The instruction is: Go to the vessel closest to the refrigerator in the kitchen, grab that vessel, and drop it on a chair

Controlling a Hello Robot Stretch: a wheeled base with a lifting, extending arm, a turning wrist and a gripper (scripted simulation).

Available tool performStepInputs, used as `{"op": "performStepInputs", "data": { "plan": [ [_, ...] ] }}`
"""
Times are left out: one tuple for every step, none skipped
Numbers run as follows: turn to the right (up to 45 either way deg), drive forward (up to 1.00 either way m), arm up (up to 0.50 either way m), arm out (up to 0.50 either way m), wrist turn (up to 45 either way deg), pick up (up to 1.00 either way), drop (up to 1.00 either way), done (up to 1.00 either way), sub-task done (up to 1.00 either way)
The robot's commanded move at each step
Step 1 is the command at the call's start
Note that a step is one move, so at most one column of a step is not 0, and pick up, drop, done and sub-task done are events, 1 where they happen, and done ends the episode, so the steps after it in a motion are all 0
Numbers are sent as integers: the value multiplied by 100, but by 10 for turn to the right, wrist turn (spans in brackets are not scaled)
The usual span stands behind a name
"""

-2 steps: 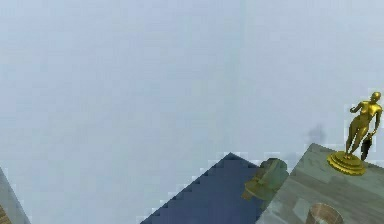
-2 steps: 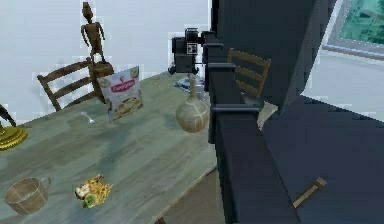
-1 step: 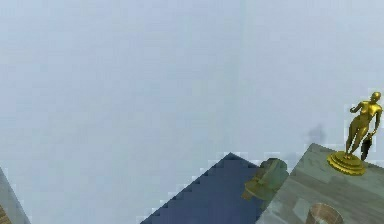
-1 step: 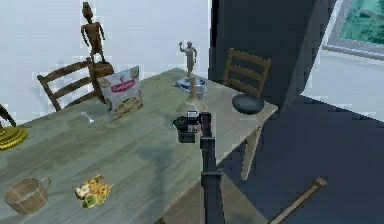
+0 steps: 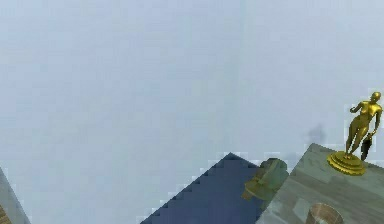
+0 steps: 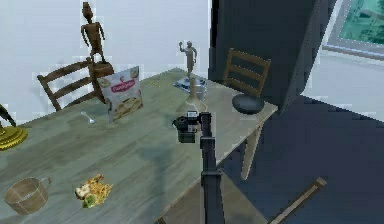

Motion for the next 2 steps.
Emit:
{"op": "performStepInputs", "data": {
  "plan": [
    [0, 0, 10, 0, 0, 0, 0, 0, 0],
    [0, 0, 18, 0, 0, 0, 0, 0, 0]
  ]
}}
